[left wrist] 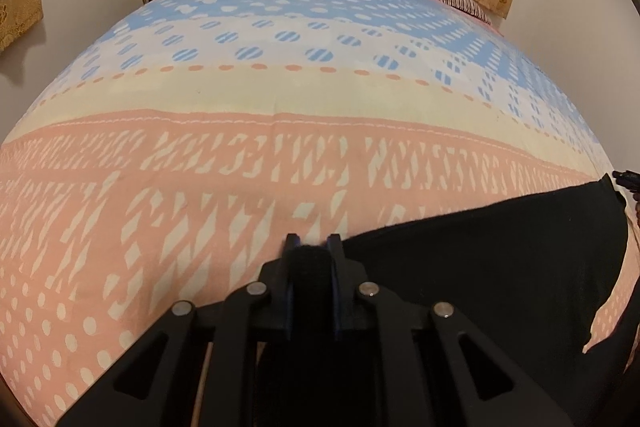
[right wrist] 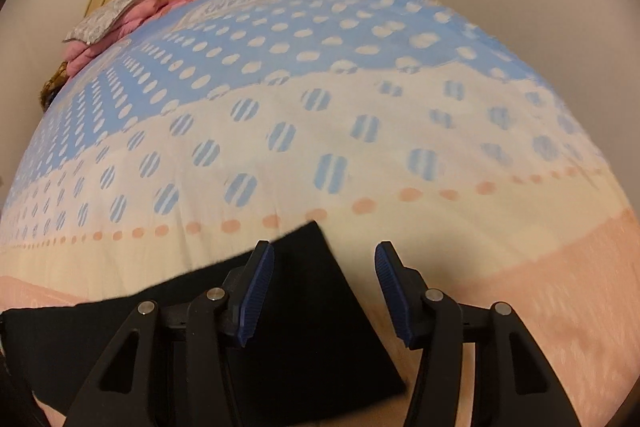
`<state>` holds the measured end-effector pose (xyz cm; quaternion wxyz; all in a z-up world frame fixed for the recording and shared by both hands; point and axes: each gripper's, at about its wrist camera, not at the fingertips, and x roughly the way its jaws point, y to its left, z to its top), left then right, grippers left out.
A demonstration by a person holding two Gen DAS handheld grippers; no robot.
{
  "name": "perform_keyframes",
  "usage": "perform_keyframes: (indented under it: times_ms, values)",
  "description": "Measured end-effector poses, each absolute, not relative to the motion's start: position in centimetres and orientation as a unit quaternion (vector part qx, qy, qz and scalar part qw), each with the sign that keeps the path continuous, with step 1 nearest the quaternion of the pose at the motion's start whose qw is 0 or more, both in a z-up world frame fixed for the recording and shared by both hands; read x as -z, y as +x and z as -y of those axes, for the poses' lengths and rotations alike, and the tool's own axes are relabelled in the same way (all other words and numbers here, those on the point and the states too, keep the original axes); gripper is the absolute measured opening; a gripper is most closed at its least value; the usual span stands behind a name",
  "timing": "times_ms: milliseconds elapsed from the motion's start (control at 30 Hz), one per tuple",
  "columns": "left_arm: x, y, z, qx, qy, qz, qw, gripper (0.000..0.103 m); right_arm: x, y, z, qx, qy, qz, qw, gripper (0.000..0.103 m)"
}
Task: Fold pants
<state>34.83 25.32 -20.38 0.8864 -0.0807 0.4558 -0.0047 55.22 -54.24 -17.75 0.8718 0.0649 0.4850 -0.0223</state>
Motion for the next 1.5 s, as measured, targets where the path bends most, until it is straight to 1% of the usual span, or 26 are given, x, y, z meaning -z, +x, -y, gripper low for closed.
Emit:
perform_keyframes:
  times_ms: [133, 167, 200, 267, 300, 367, 467, 733, 967, 1133, 1300, 1500]
  values:
    - [20.5, 35.0, -25.4, 0.004, -0.081, -0.457, 0.886, 0.014, 20.2, 57.3, 54.2, 0.014, 0.061, -0.519, 0.852, 0.055]
    - [20.5, 35.1, -25.2, 0.002, -0.078, -0.457, 0.886, 0.014, 20.2, 57.5, 54.1, 0.01, 0.056, -0.516, 0.855, 0.048]
    - [20.5, 35.2, -25.1, 0.001, -0.074, -0.458, 0.886, 0.014, 20.0, 57.5, 53.8, -0.002, 0.054, -0.511, 0.858, 0.02]
    - [20.4, 35.2, -24.9, -0.001, -0.069, -0.46, 0.885, 0.014, 19.6, 57.4, 53.5, -0.014, 0.056, -0.51, 0.858, 0.014]
    - [20.2, 35.3, -24.9, -0.001, -0.068, -0.46, 0.885, 0.014, 19.3, 57.2, 53.2, -0.012, 0.046, -0.509, 0.859, 0.007]
    - [19.8, 35.4, -25.0, 0.0, -0.074, -0.462, 0.884, 0.012, 18.1, 56.1, 52.6, -0.015, 0.026, -0.496, 0.868, 0.006]
    - [18.6, 35.2, -25.5, -0.003, -0.094, -0.449, 0.888, 0.012, 15.4, 54.2, 53.0, -0.014, 0.031, -0.464, 0.885, 0.006]
    - [14.2, 32.6, -25.9, 0.026, -0.115, -0.386, 0.915, 0.012, 8.6, 46.5, 55.4, -0.015, 0.04, -0.391, 0.92, 0.006]
    - [11.9, 29.4, -26.9, 0.053, -0.147, -0.34, 0.927, 0.012, 5.2, 38.5, 56.2, -0.012, 0.041, -0.349, 0.936, 0.004]
    - [11.4, 26.4, -27.3, 0.084, -0.18, -0.309, 0.93, 0.012, 5.4, 33.9, 57.4, 0.0, 0.052, -0.345, 0.937, 0.003]
    - [10.8, 22.9, -27.0, 0.119, -0.174, -0.286, 0.935, 0.012, 6.4, 29.5, 58.5, 0.007, 0.073, -0.336, 0.939, 0.003]
    - [11.5, 18.9, -26.6, 0.15, -0.16, -0.272, 0.937, 0.012, 9.4, 24.9, 59.8, 0.012, 0.099, -0.343, 0.934, 0.003]
